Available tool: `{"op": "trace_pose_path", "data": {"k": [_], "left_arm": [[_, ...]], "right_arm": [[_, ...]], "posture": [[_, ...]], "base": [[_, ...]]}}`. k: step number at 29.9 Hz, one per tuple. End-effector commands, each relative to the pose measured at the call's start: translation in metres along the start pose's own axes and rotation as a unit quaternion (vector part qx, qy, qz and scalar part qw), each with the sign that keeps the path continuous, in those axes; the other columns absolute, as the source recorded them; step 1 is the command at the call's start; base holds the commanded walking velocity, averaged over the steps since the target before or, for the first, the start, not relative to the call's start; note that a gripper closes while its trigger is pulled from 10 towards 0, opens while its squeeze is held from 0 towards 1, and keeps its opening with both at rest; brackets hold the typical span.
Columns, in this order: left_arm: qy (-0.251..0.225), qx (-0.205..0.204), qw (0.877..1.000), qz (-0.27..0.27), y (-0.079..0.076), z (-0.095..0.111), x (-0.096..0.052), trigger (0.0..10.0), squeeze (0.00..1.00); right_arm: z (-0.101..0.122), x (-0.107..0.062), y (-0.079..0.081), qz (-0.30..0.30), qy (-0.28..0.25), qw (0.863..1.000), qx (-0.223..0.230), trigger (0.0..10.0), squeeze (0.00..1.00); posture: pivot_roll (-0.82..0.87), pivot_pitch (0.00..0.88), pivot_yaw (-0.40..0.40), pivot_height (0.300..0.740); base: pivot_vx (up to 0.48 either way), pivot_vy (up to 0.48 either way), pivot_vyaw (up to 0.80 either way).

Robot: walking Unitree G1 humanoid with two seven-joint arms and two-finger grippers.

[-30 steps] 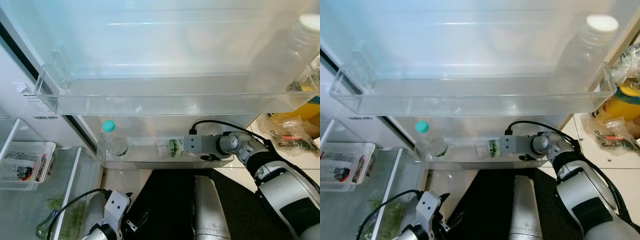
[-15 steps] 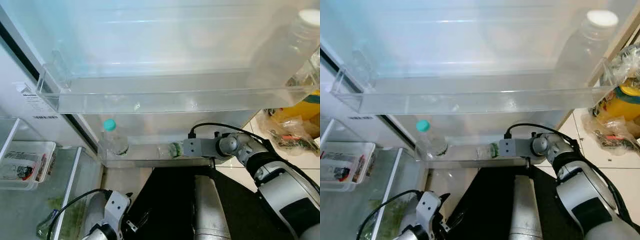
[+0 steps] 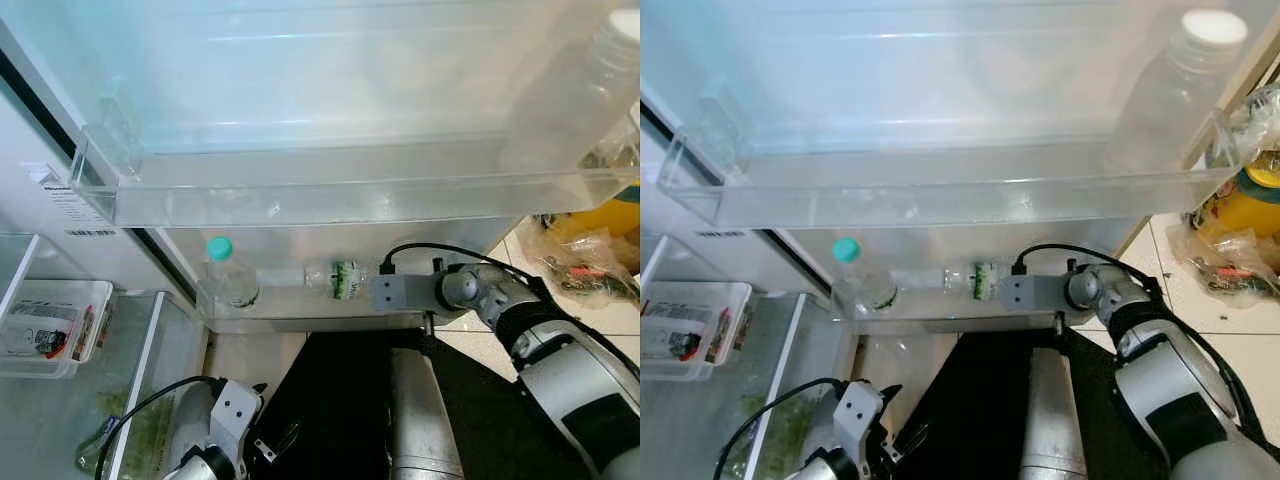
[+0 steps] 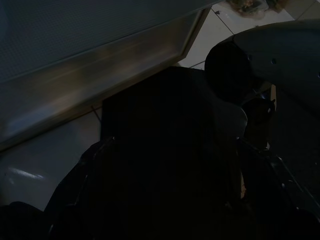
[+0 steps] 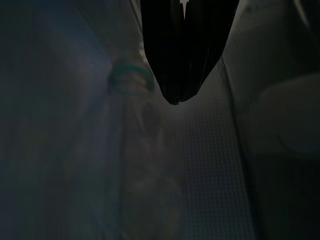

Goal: Restocking fridge

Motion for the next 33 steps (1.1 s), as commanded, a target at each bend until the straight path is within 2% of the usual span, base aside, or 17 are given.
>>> {"op": "trace_pose_path", "data": {"k": [1, 3, 4, 5, 6, 11, 17, 18, 19, 20, 21, 22, 29, 33], "left_arm": [[0.095, -0.055, 0.994, 0.01, -0.007, -0.051, -0.022, 10.0, 0.0], [0.094, -0.054, 0.994, 0.01, -0.007, -0.05, -0.021, 10.0, 0.0], [0.093, -0.053, 0.994, 0.009, -0.007, -0.049, -0.02, 10.0, 0.0], [0.093, -0.053, 0.994, 0.009, -0.007, -0.049, -0.02, 10.0, 0.0], [0.093, -0.053, 0.994, 0.009, -0.007, -0.049, -0.02, 10.0, 0.0], [0.095, -0.054, 0.994, 0.009, -0.007, -0.05, -0.02, 10.0, 0.0], [0.094, -0.054, 0.994, 0.009, -0.008, -0.051, -0.021, 10.0, 0.0], [0.094, -0.054, 0.994, 0.008, -0.009, -0.051, -0.022, 10.0, 0.0], [0.094, -0.054, 0.994, 0.009, -0.009, -0.051, -0.022, 10.0, 0.0], [0.094, -0.054, 0.994, 0.009, -0.009, -0.051, -0.022, 10.0, 0.0], [0.094, -0.054, 0.994, 0.009, -0.008, -0.051, -0.023, 10.0, 0.0], [0.095, -0.054, 0.994, 0.009, -0.008, -0.052, -0.024, 10.0, 0.0], [0.096, -0.054, 0.994, 0.01, -0.008, -0.053, -0.026, 10.0, 0.0], [0.097, -0.054, 0.994, 0.009, -0.009, -0.053, -0.027, 10.0, 0.0]], "right_arm": [[-0.001, -0.001, 0.0, -0.004, -0.002, 1.0, 0.006, 10.0, 0.0], [-0.004, -0.003, -0.005, -0.012, 0.0, 1.0, 0.012, 10.0, 0.25], [-0.005, -0.004, -0.006, -0.014, 0.0, 1.0, 0.014, 10.0, 0.83], [-0.005, -0.004, -0.006, -0.014, 0.0, 1.0, 0.014, 10.0, 0.83], [-0.005, -0.006, -0.008, -0.016, 0.0, 1.0, 0.016, 10.0, 1.0], [-0.005, -0.006, -0.011, -0.027, -0.001, 1.0, 0.011, 10.0, 1.0], [-0.004, -0.001, -0.002, -0.025, 0.004, 1.0, 0.002, 10.0, 1.0], [-0.005, 0.002, 0.002, -0.021, 0.009, 1.0, -0.001, 10.0, 0.89], [-0.006, 0.003, 0.005, -0.018, 0.012, 1.0, -0.005, 10.0, 0.69], [-0.006, 0.003, 0.005, -0.018, 0.012, 1.0, -0.005, 10.0, 0.69], [-0.007, 0.004, 0.007, -0.019, 0.016, 1.0, -0.008, 10.0, 0.15], [-0.007, 0.005, 0.009, -0.019, 0.02, 1.0, -0.008, 10.0, 0.0], [-0.01, 0.007, 0.012, -0.021, 0.026, 0.999, -0.002, 10.0, 0.0], [-0.013, 0.009, 0.019, -0.021, 0.024, 0.999, 0.024, 10.0, 0.0]], "posture": [[0.03, 0.421, 0.024, 0.453], [0.03, 0.42, 0.024, 0.453], [0.03, 0.419, 0.024, 0.453], [0.03, 0.419, 0.024, 0.453], [0.03, 0.419, 0.024, 0.453], [0.03, 0.42, 0.024, 0.453], [0.04, 0.425, 0.025, 0.453], [0.04, 0.429, 0.028, 0.453], [0.04, 0.429, 0.028, 0.453], [0.04, 0.429, 0.028, 0.453], [0.04, 0.431, 0.029, 0.453], [0.04, 0.433, 0.029, 0.453], [0.05, 0.438, 0.029, 0.453], [0.05, 0.443, 0.03, 0.453]], "base": [[0.0, 0.0, 0.0], [0.0, 0.0, 0.0], [0.0, 0.0, 0.0], [0.0, 0.0, 0.0], [0.0, 0.0, 0.0], [0.0, 0.0, 0.0], [0.0, 0.0, 0.0], [0.0, 0.0, 0.0], [0.0, 0.0, 0.0], [0.0, 0.0, 0.0], [0.0, 0.0, 0.0], [0.0, 0.0, 0.0], [0.0, 0.0, 0.0], [0.0, 0.0, 0.0]]}}
Point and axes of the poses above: a point about 5 cm out from each wrist's last joint towards the gripper, its own x axis pointing out of the wrist towards the gripper, its own z axis along the axis of the wrist's last joint, y = z × x, the point moved 5 cm from there along x, pointing out of the wrist towards the gripper, and after that the axes turned 8 degrees about -x, right-handed, at the moved point
